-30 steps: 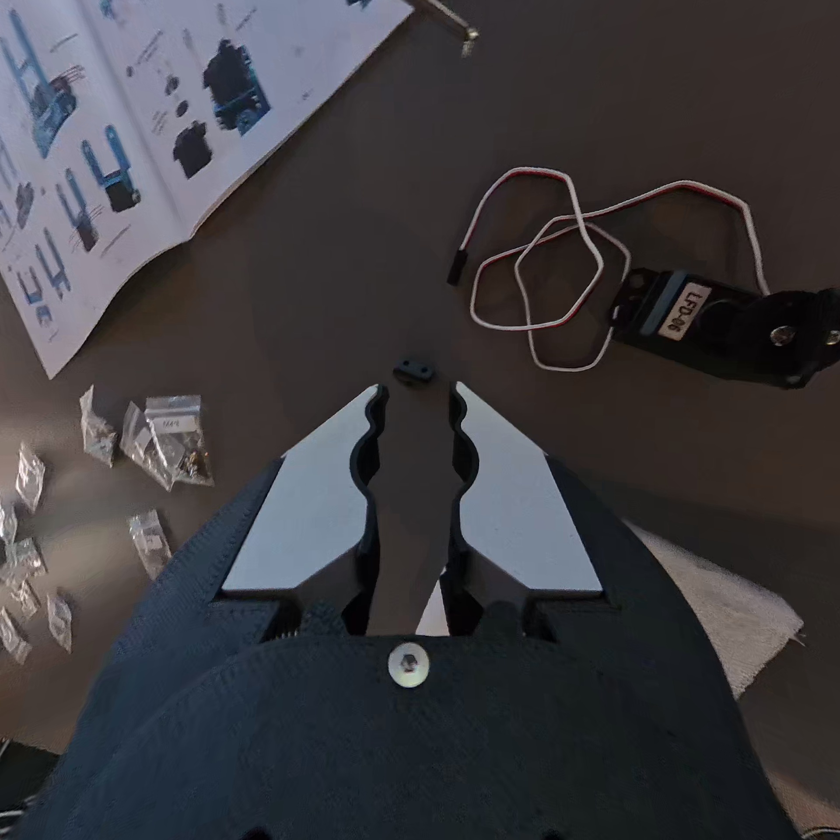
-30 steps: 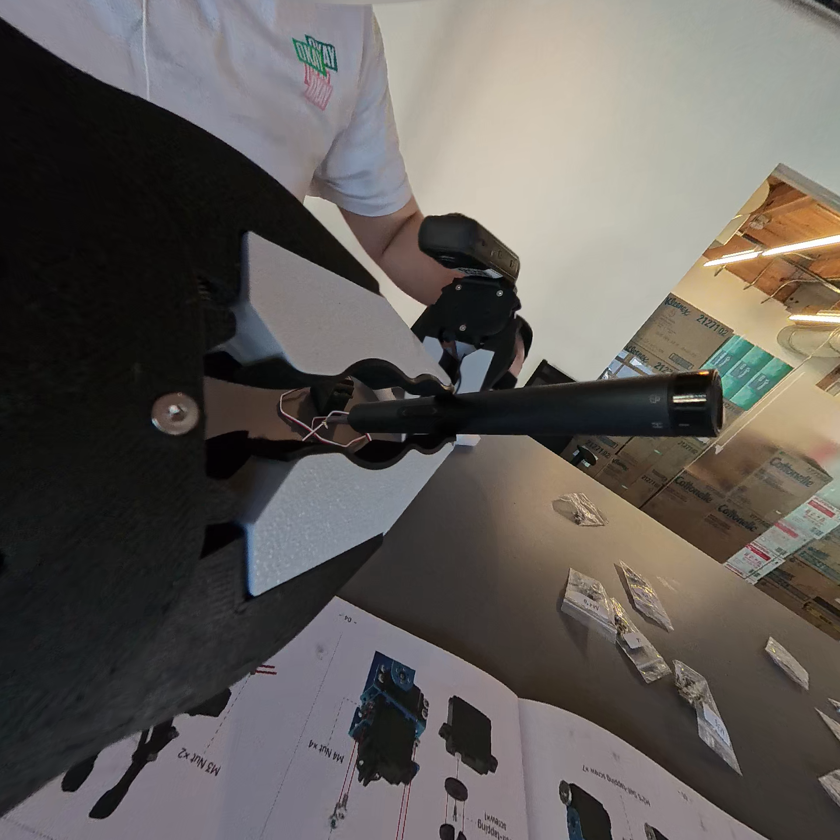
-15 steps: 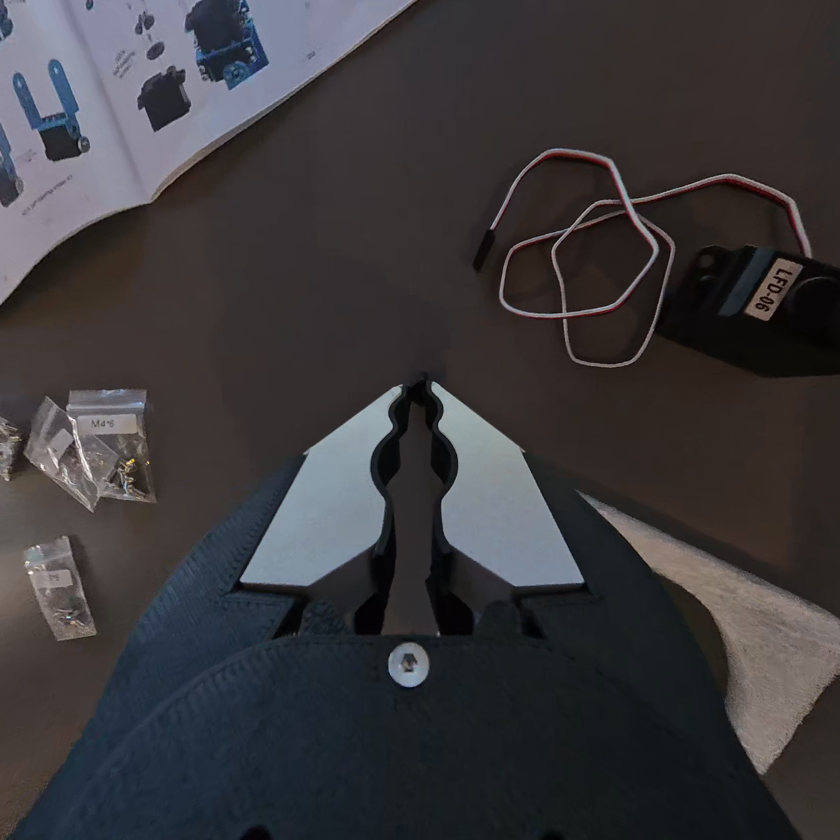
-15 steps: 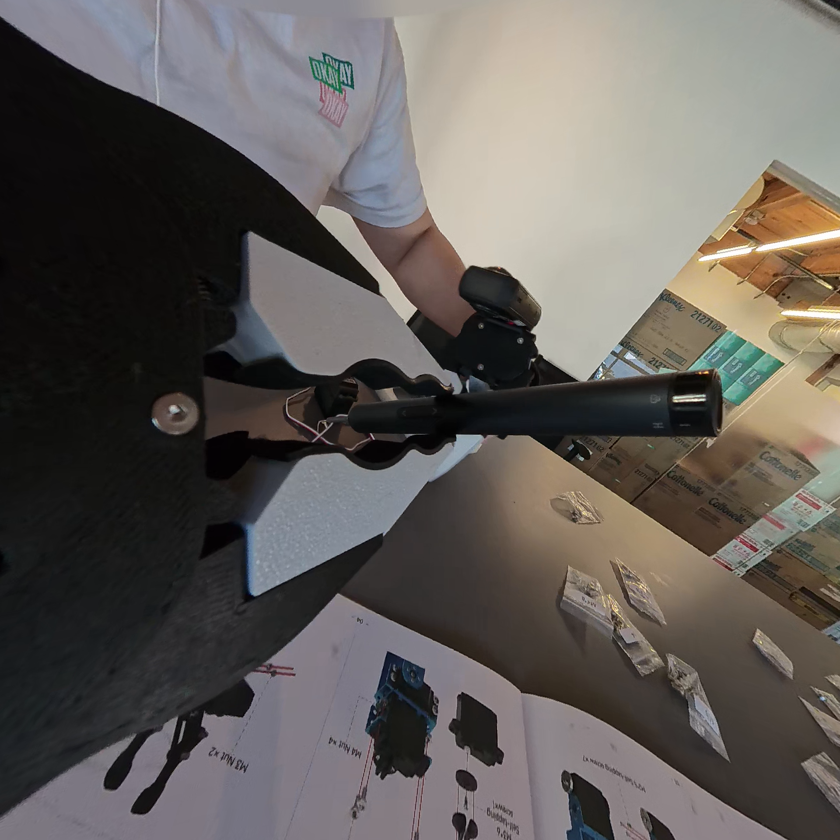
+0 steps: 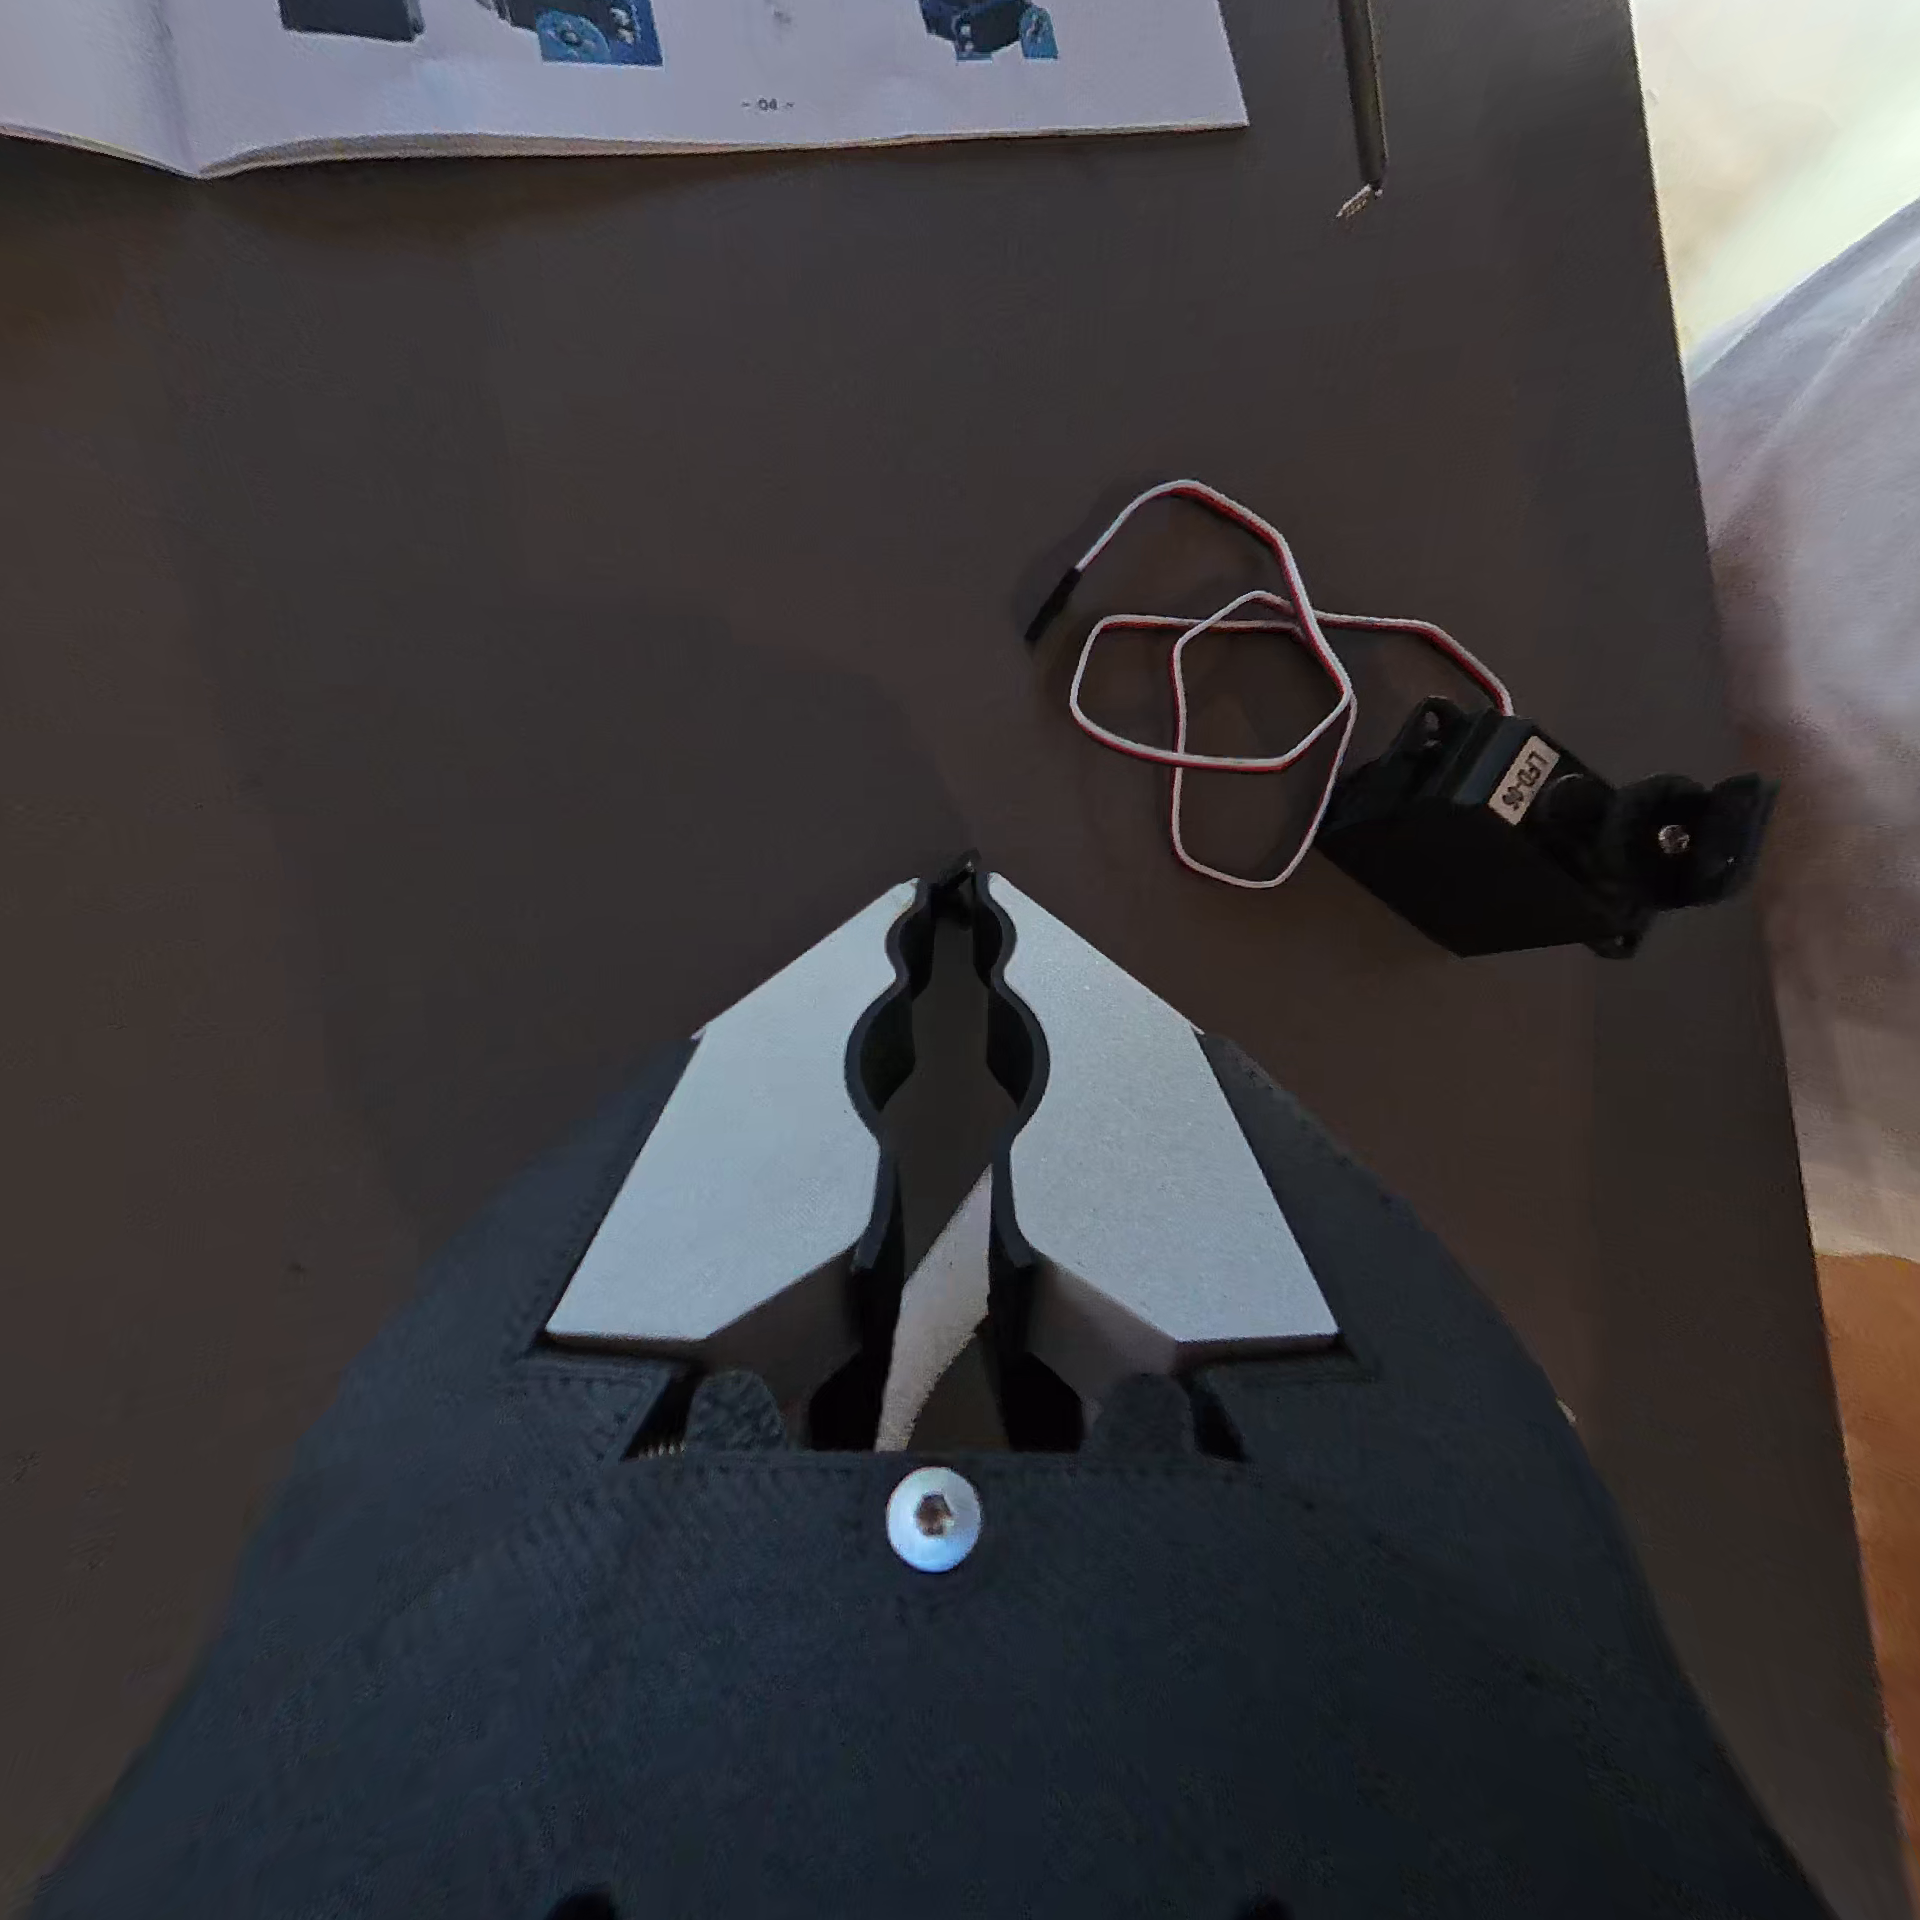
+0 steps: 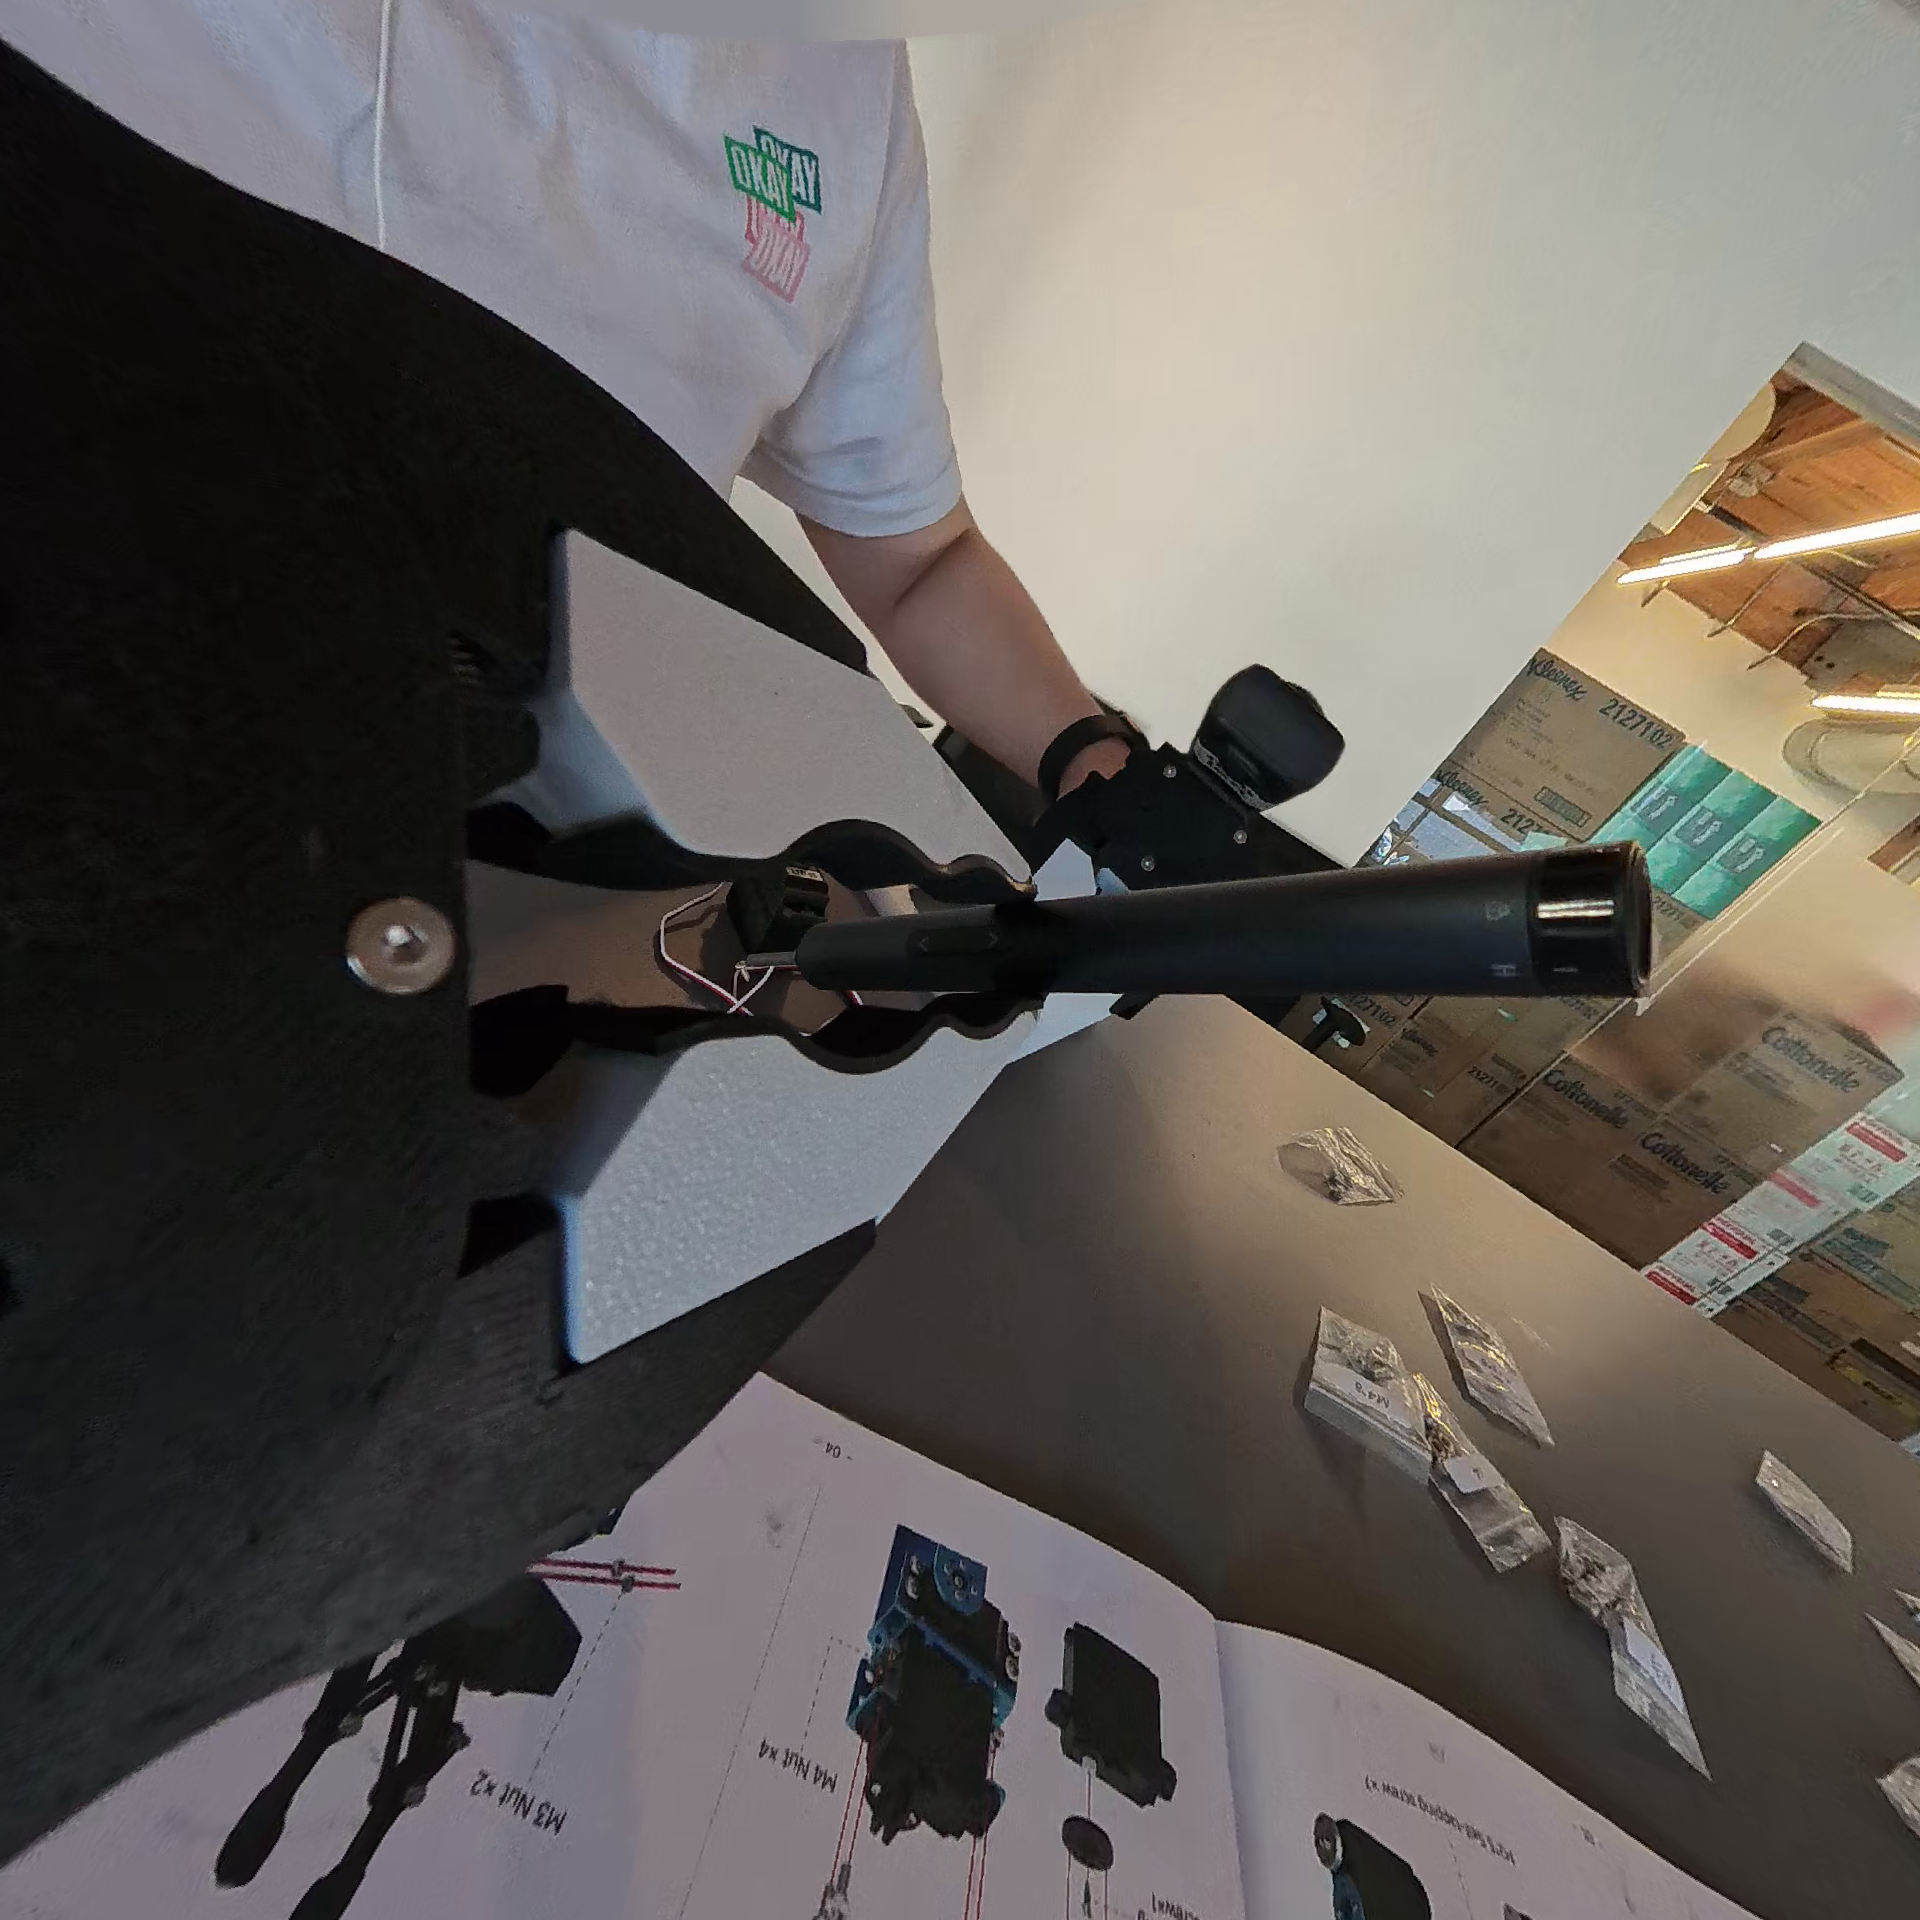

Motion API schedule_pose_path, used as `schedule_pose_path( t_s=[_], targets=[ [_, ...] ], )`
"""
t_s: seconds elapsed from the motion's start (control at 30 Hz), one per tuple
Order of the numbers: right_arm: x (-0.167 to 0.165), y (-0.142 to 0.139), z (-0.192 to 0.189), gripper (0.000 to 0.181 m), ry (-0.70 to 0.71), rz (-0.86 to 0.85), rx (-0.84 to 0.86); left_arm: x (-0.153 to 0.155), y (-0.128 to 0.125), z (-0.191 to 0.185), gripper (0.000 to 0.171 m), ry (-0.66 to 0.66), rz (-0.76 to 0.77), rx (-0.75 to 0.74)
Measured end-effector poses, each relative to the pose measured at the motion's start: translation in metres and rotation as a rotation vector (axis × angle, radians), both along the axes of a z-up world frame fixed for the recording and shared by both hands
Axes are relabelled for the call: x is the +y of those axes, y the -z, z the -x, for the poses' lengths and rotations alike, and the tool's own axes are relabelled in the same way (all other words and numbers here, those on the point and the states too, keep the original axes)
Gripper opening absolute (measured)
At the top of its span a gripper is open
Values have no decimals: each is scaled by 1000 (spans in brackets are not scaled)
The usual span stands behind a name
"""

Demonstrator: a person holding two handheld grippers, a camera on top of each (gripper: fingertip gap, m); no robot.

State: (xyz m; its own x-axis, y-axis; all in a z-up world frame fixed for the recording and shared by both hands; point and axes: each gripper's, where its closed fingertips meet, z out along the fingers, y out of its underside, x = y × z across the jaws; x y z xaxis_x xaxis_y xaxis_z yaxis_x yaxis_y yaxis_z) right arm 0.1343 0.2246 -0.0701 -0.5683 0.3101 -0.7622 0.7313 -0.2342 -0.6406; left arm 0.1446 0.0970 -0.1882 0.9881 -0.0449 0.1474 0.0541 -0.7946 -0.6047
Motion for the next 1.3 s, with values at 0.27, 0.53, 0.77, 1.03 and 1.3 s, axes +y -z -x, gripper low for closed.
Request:
schedule_pose_path(
  t_s=[0.27, 0.53, 0.77, 1.03, 1.3],
  targets=[
    [-7, -1, -1, 15, -11, -8, 1, -9, 0, 0, 14, -14, -47, 37],
    [-12, -3, -5, 15, -18, -12, 11, -23, -13, 7, 21, -135, -54, 23],
    [-13, -3, -5, 15, -15, -16, 10, -15, -18, 0, 8, -152, -53, 18],
    [-16, -4, -7, 15, -21, -18, 14, -12, -9, 20, 18, -166, -28, -7],
    [5, -17, -12, 15, 23, 16, 38, -13, 0, 12, 17, -157, -6, 10]
  ],
)
